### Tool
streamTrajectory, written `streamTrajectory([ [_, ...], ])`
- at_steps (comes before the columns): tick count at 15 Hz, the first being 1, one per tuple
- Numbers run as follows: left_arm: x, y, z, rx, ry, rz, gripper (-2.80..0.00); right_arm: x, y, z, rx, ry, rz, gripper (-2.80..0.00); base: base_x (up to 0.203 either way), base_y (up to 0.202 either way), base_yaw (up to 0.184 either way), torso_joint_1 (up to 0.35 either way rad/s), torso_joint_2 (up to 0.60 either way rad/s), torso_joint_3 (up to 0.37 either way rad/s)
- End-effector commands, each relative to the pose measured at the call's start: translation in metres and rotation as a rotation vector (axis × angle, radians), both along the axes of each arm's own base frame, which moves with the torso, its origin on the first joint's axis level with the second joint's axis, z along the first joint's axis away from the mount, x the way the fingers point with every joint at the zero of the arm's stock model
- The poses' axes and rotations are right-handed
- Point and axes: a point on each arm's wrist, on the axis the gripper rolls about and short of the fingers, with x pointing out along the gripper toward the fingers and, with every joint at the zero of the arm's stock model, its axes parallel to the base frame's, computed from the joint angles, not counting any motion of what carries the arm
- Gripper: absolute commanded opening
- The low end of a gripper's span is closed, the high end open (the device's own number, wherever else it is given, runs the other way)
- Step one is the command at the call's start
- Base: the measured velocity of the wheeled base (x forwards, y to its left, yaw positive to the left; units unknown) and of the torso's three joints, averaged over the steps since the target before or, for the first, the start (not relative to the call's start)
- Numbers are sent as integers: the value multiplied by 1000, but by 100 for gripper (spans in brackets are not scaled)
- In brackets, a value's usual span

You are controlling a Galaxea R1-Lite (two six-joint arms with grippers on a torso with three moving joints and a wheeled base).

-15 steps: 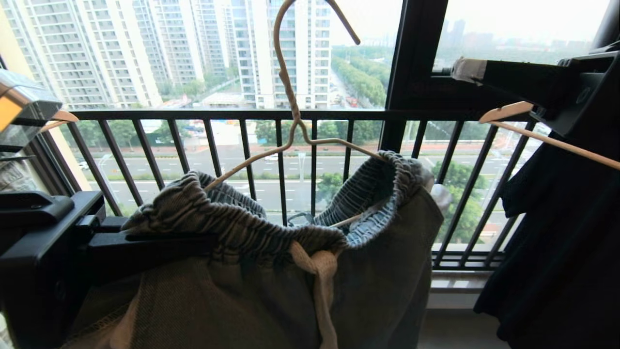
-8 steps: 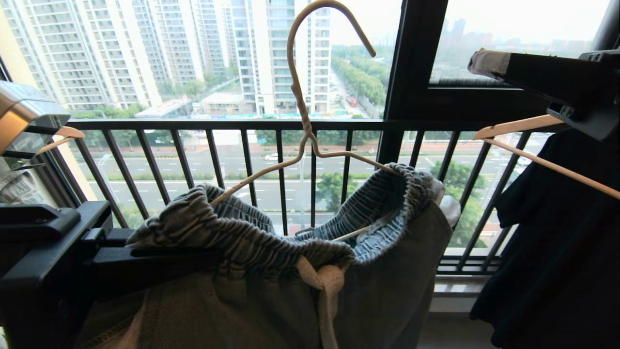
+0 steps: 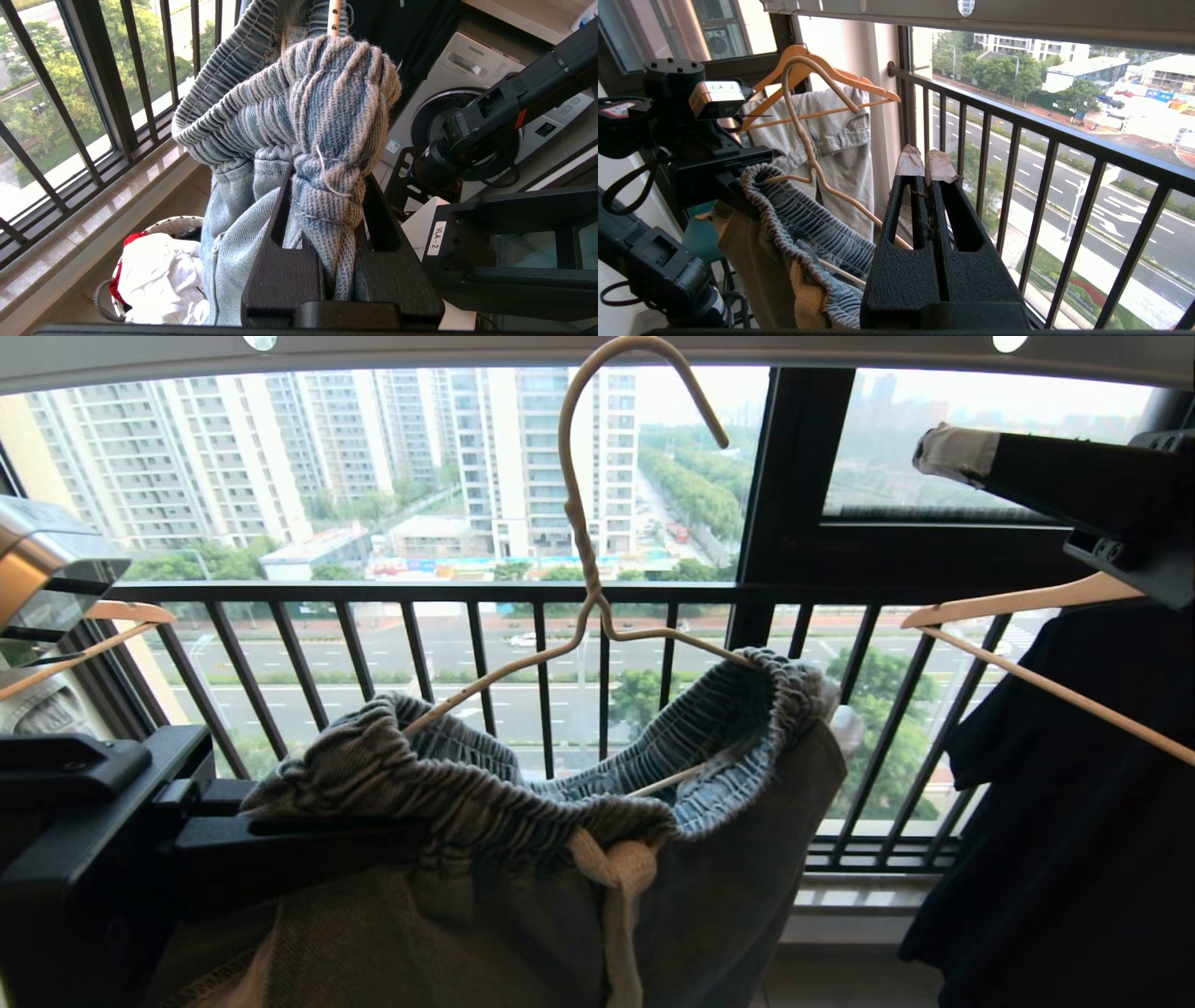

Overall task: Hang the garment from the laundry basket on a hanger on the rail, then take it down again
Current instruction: Hang the clothes rack on the clothesline

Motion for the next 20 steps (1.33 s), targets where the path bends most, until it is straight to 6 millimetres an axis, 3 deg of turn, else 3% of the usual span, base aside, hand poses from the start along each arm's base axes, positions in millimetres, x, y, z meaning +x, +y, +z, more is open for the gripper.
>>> streamTrajectory([
  [1, 0, 0, 0, -2, -1, -3, -280, -1, 0, 1, 2, -3, 4, -280, 0, 0, 0, 0, 0, 0],
  [6, 0, -2, -9, -35, -42, -15, -280, -6, -1, 4, 7, -14, 12, -280, 0, 0, 0, 0, 0, 0],
  [9, -18, 8, -3, -106, -63, 2, -280, -18, -6, 7, -3, 4, 17, -280, 0, 0, 0, 0, 0, 0],
  [12, -29, 18, 12, -165, -99, 133, -280, -23, -8, 12, -16, 29, 14, -280, 0, 0, 0, 0, 0, 0],
  [15, -52, 35, 9, -149, -92, 252, -280, -32, -12, 17, -11, 19, 13, -280, 0, 0, 0, 0, 0, 0],
  [17, -58, 42, 7, -152, -103, 393, -280, -35, -14, 18, -11, 18, 9, -280, 0, 0, 0, 0, 0, 0],
  [20, -64, 48, 9, -157, -144, 469, -280, -37, -15, 18, -9, 12, 8, -280, 0, 0, 0, 0, 0, 0],
])
